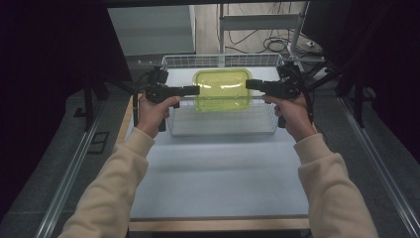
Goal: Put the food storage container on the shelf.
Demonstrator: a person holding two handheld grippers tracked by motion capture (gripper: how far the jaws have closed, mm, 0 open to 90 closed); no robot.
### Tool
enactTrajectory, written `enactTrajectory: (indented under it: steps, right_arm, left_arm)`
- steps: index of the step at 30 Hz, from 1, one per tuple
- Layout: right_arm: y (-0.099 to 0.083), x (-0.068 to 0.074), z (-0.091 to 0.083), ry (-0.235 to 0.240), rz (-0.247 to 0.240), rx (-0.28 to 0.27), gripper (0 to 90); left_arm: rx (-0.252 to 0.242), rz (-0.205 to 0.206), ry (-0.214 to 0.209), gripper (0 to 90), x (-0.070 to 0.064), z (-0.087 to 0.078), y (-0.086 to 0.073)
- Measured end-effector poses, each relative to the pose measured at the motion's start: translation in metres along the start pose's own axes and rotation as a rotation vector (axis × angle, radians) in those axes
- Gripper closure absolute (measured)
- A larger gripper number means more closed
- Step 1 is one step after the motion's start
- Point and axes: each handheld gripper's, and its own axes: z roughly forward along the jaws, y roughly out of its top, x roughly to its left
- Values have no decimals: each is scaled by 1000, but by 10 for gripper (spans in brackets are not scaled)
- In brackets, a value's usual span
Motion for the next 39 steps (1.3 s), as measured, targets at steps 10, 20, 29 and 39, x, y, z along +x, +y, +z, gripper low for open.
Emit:
enactTrajectory:
  steps: [10, 20, 29, 39]
  right_arm:
    - [16, -16, 17, -40, 42, -6, 810]
    - [18, -32, 29, -47, 85, 0, 808]
    - [25, -40, 46, -99, 93, 29, 800]
    - [32, -48, 57, -121, 129, 28, 785]
  left_arm:
    - [20, -7, 40, 810, 13, 15, 23]
    - [50, -26, 48, 809, 25, 26, 32]
    - [52, -92, 43, 806, 42, 37, 35]
    - [27, -147, 63, 790, 50, 46, 43]
